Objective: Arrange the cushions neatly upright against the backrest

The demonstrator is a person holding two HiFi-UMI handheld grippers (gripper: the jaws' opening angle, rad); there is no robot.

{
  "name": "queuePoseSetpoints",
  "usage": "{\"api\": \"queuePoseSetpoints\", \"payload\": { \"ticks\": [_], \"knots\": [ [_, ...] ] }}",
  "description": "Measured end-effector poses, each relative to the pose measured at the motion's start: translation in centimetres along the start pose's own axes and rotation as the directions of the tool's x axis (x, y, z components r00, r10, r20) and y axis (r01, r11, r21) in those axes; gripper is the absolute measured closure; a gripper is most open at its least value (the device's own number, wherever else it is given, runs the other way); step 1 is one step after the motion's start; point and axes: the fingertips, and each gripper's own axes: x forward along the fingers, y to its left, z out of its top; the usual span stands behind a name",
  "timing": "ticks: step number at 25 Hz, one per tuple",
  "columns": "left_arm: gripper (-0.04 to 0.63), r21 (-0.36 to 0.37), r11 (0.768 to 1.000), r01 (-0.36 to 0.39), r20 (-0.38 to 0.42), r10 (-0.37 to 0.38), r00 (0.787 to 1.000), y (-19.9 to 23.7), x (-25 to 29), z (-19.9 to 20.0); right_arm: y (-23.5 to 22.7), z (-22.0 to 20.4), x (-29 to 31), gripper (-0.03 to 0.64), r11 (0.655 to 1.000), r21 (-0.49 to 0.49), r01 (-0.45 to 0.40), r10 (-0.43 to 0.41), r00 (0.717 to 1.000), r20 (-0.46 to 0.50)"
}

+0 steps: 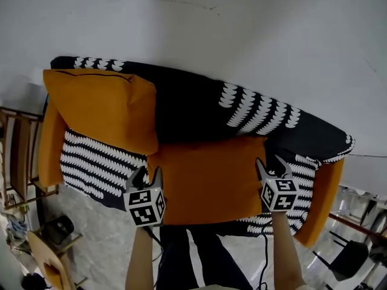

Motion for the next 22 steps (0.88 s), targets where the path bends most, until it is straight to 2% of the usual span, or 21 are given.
{"api": "queuePoseSetpoints", "payload": {
  "ticks": [3, 9, 14, 17, 18, 22],
  "knots": [
    [0.393, 0.008, 1.000, -0.018, -0.047, 0.018, 0.999, 1.0, 2.4, -1.8, -0.6, -2.2, 2.3, 0.377, 1.000, -0.011, -0.001, 0.000, 0.999, -0.052],
    [0.344, -0.007, 1.000, -0.004, -0.140, 0.003, 0.990, 2.3, 6.7, -4.9, -1.7, -4.8, 6.3, 0.373, 0.999, -0.045, -0.011, 0.005, 0.991, -0.132],
    [0.294, 0.003, 1.000, 0.017, -0.242, -0.015, 0.970, 3.4, 9.8, -8.0, -2.7, -6.9, 9.3, 0.333, 0.995, -0.087, -0.051, 0.029, 0.973, -0.229],
    [0.268, 0.021, 0.999, 0.035, -0.294, -0.027, 0.955, 4.1, 11.7, -9.3, -2.8, -7.9, 11.0, 0.317, 0.989, -0.106, -0.103, 0.069, 0.956, -0.286],
    [0.246, 0.019, 0.999, 0.046, -0.308, -0.038, 0.951, 4.3, 12.2, -9.7, -2.7, -8.1, 11.4, 0.307, 0.986, -0.116, -0.119, 0.079, 0.950, -0.301],
    [0.229, -0.012, 0.995, 0.102, -0.337, -0.100, 0.936, 3.9, 13.4, -10.7, -3.0, -9.0, 12.5, 0.263, 0.980, -0.127, -0.154, 0.100, 0.929, -0.356]
  ]
}}
